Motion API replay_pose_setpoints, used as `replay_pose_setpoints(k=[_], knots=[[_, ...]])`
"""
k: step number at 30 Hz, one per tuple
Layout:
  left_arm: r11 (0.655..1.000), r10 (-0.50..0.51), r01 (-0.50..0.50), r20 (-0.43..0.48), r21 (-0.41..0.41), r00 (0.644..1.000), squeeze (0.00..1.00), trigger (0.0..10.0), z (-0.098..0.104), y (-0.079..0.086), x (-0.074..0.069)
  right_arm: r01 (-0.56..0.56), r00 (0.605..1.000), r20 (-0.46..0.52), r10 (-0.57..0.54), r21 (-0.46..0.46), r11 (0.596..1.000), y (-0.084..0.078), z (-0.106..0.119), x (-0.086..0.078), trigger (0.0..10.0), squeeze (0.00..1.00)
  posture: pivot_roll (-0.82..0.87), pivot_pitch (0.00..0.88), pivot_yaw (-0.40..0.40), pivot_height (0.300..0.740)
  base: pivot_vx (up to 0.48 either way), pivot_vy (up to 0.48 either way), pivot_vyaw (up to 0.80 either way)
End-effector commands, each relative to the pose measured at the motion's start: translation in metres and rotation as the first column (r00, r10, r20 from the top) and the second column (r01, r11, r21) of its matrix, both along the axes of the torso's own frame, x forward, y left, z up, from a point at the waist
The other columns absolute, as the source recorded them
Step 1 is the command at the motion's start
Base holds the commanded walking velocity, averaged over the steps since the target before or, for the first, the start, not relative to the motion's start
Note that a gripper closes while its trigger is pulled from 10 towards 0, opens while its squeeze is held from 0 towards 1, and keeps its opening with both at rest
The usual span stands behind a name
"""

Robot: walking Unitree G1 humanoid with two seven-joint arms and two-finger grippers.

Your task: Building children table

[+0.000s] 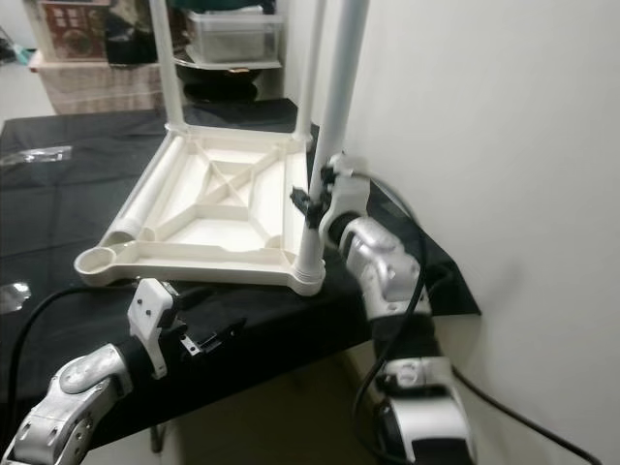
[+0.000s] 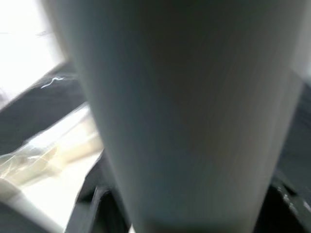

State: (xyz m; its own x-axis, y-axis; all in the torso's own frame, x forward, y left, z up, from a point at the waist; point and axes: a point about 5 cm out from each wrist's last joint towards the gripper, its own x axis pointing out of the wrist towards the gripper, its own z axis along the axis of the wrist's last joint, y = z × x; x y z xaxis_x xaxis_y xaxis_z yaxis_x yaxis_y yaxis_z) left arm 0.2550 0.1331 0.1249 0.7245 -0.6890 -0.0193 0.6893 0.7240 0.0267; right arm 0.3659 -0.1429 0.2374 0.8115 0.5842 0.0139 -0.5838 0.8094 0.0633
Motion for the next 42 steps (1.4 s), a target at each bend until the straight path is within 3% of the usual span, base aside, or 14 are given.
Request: replay_pose_setpoints(k=[1, 5, 6, 8, 15, 17, 22, 23, 27, 28, 30, 31, 36, 42], knots=[[1.000, -0.004, 0.004, -0.014, -0.005, 1.000, 0.00, 10.0, -0.002, 0.000, -0.001, -0.163, 0.983, 0.086, 0.163, 0.000, 0.987, 0.011, 0.016, -0.006, 10.0, 0.00, 0.05, 0.000, -0.110, 0.740, 0.000, 0.000, 0.00], [1.000, -0.003, 0.003, -0.013, -0.004, 1.000, 0.00, 10.0, -0.002, 0.000, 0.000, -0.224, 0.968, 0.096, 0.230, -0.072, 0.972, 0.006, 0.018, -0.012, 10.0, 0.00, 0.06, 0.000, -0.113, 0.740, 0.000, 0.000, 0.00], [1.000, -0.002, 0.002, -0.012, -0.004, 1.000, 0.00, 10.0, -0.002, 0.000, 0.000, -0.228, 0.969, 0.073, 0.236, -0.106, 0.968, 0.006, 0.012, -0.010, 2.7, 0.00, 0.06, 0.000, -0.113, 0.740, 0.000, 0.000, 0.00], [1.000, -0.001, 0.001, -0.011, -0.002, 1.000, 0.00, 10.0, -0.001, 0.001, 0.000, -0.181, 0.983, -0.008, 0.182, -0.178, 0.967, 0.006, -0.006, -0.003, 0.0, 0.00, 0.06, 0.000, -0.113, 0.740, 0.000, 0.000, 0.00], [1.000, 0.000, 0.000, -0.011, 0.000, 1.000, 0.00, 10.0, -0.001, 0.001, -0.001, 0.192, 0.949, -0.206, -0.240, -0.229, 0.954, -0.004, -0.044, 0.022, 0.0, 0.00, 0.07, 0.000, -0.110, 0.740, 0.000, 0.000, 0.00], [1.000, -0.004, 0.004, -0.011, 0.002, 1.000, 0.00, 10.0, -0.001, 0.001, -0.001, 0.585, 0.755, -0.224, -0.617, -0.196, 0.787, -0.030, -0.065, 0.020, 0.0, 0.00, 0.06, 0.000, -0.108, 0.740, 0.000, 0.000, 0.00], [1.000, -0.012, 0.012, -0.014, 0.001, 1.000, 0.00, 10.0, -0.001, 0.001, -0.001, 0.731, 0.612, -0.233, -0.756, -0.197, 0.653, -0.035, -0.078, 0.010, 0.0, 0.00, 0.07, 0.000, -0.106, 0.740, 0.000, 0.000, 0.00], [1.000, -0.023, 0.023, -0.017, 0.001, 1.000, 0.00, 10.0, -0.001, 0.000, -0.002, 0.660, 0.714, -0.208, -0.668, -0.119, 0.742, -0.005, -0.068, 0.001, 10.0, 0.00, 0.06, 0.000, -0.096, 0.740, 0.000, 0.000, 0.00], [1.000, -0.027, 0.027, -0.019, 0.002, 0.999, 0.00, 10.0, -0.002, 0.000, -0.002, 0.585, 0.808, -0.088, -0.583, -0.004, 0.811, 0.005, -0.041, 0.001, 10.0, 0.00, 0.05, 0.000, -0.095, 0.740, 0.000, 0.000, 0.00], [1.000, -0.027, 0.027, -0.018, 0.002, 0.999, 0.00, 10.0, -0.002, 0.000, -0.002, 0.558, 0.829, -0.065, -0.556, 0.019, 0.830, 0.001, -0.032, 0.004, 10.0, 1.00, 0.05, 0.000, -0.095, 0.740, 0.000, 0.000, 0.00], [1.000, -0.027, 0.027, -0.017, 0.000, 0.999, 0.00, 10.0, -0.002, -0.001, -0.001, 0.518, 0.855, -0.044, -0.517, 0.026, 0.855, -0.002, -0.022, 0.008, 10.0, 1.00, 0.05, 0.000, -0.099, 0.740, 0.000, 0.000, 0.00], [1.000, -0.027, 0.027, -0.016, -0.002, 1.000, 0.00, 10.0, -0.002, -0.001, -0.001, 0.457, 0.889, -0.037, -0.456, 0.043, 0.888, -0.004, -0.014, 0.013, 10.0, 0.00, 0.05, 0.000, -0.099, 0.740, 0.000, 0.000, 0.00], [1.000, -0.029, 0.029, -0.014, -0.008, 0.999, 0.00, 10.0, -0.002, -0.003, -0.001, 0.084, 0.990, 0.109, -0.087, 0.038, 0.996, -0.005, 0.011, 0.008, 10.0, 0.00, 0.05, 0.000, -0.104, 0.740, 0.000, 0.000, 0.00], [1.000, -0.030, 0.030, -0.014, -0.008, 0.999, 0.00, 10.0, -0.002, -0.004, -0.001, -0.333, 0.934, 0.066, 0.352, -0.200, 0.921, -0.010, -0.008, -0.016, 10.0, 0.00, 0.05, 0.000, -0.107, 0.740, 0.000, 0.000, 0.00]])
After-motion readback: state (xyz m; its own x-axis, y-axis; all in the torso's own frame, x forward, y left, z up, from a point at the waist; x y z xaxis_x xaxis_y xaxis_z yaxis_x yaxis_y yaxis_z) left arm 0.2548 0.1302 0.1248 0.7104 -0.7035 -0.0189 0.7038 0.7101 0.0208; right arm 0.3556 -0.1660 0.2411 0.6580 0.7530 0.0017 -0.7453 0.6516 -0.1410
